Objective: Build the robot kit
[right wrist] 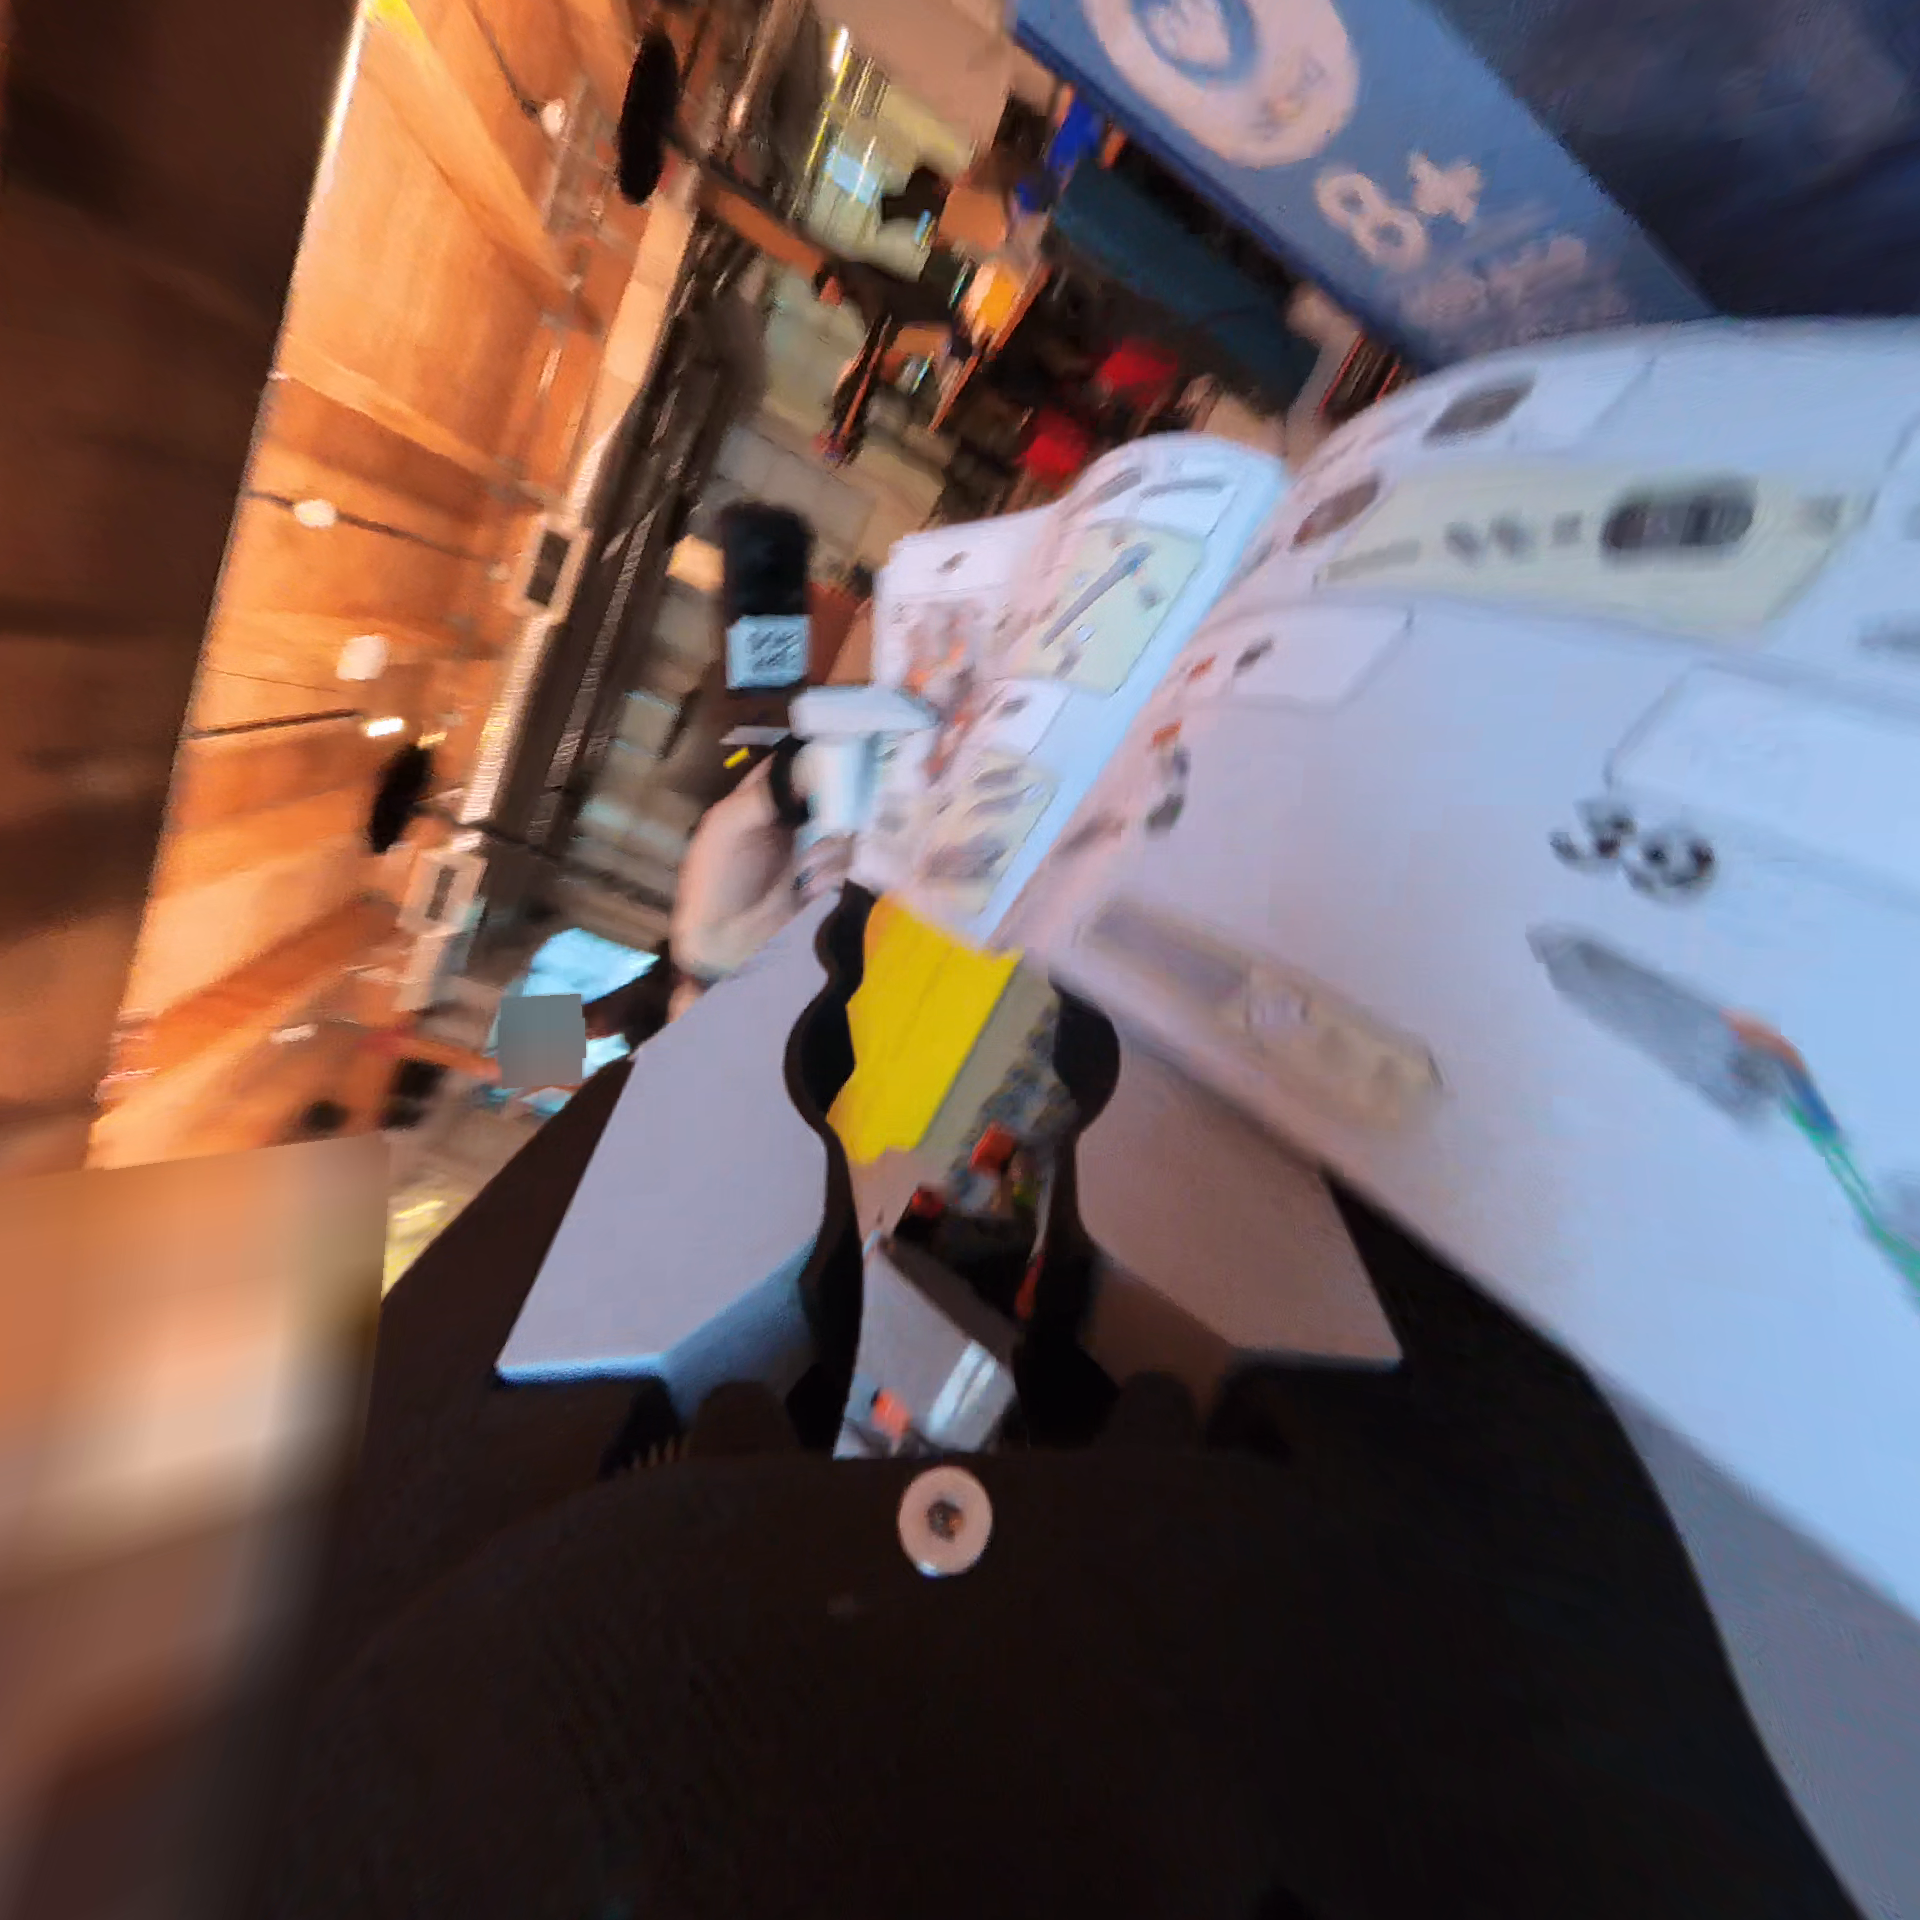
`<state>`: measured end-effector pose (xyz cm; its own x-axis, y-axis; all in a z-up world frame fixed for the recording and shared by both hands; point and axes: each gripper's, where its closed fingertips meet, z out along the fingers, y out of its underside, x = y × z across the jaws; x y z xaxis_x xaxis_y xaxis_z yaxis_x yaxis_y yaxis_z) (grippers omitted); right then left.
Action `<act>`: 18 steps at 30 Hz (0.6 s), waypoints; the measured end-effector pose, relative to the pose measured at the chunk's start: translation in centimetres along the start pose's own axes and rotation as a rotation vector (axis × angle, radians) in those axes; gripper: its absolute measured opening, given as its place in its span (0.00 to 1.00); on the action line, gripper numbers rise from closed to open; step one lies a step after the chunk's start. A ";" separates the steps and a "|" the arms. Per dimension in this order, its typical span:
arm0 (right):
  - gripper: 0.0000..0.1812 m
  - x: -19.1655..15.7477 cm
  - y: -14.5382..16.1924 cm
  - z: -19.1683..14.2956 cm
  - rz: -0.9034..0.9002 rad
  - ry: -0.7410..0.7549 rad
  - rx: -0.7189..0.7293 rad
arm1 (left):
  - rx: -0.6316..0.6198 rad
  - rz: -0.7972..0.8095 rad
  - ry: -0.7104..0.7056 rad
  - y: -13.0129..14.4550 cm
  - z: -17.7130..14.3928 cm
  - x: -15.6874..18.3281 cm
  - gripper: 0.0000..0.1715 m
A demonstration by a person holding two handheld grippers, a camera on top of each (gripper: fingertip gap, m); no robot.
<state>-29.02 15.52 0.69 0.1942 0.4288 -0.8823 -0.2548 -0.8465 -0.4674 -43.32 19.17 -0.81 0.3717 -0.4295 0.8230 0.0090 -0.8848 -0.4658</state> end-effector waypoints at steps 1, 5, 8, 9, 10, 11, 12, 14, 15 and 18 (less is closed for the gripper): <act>0.19 0.3 0.1 -0.4 0.037 -0.015 -0.025 | -0.020 -0.023 -0.012 -0.1 0.2 -0.9 0.00; 0.10 0.5 2.0 -2.0 0.099 -0.078 -0.133 | -0.152 -0.097 -0.134 1.1 1.6 -6.1 0.00; 0.09 -0.6 2.9 -3.5 0.070 -0.137 -0.138 | -0.283 -0.028 -0.397 3.0 1.6 -11.7 0.00; 0.09 -0.9 3.0 -3.9 0.025 -0.137 -0.119 | -0.309 -0.041 -0.415 3.5 1.8 -12.4 0.00; 0.09 -1.0 2.8 -4.4 -0.035 -0.125 -0.089 | -0.325 -0.067 -0.429 3.9 1.9 -12.9 0.00; 0.08 -1.1 2.7 -4.8 -0.112 -0.102 -0.056 | -0.336 -0.065 -0.453 4.1 1.9 -13.5 0.00; 0.08 -1.2 2.5 -5.2 -0.196 -0.067 -0.032 | -0.356 -0.045 -0.478 4.3 2.0 -13.8 0.00; 0.08 -2.0 2.1 -6.0 -0.380 0.001 0.005 | -0.369 -0.016 -0.531 4.4 1.9 -14.4 0.03; 0.08 -2.9 1.9 -6.3 -0.481 0.030 0.036 | -0.374 0.004 -0.549 4.5 1.8 -14.5 0.04; 0.07 -6.2 0.7 -7.3 -0.761 0.090 0.177 | -0.371 0.044 -0.568 4.5 1.6 -14.5 0.06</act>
<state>-23.53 9.94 6.25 0.4498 0.8371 -0.3113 -0.1663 -0.2639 -0.9501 -47.18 21.75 -15.36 0.7953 -0.3944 0.4604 -0.2982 -0.9157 -0.2693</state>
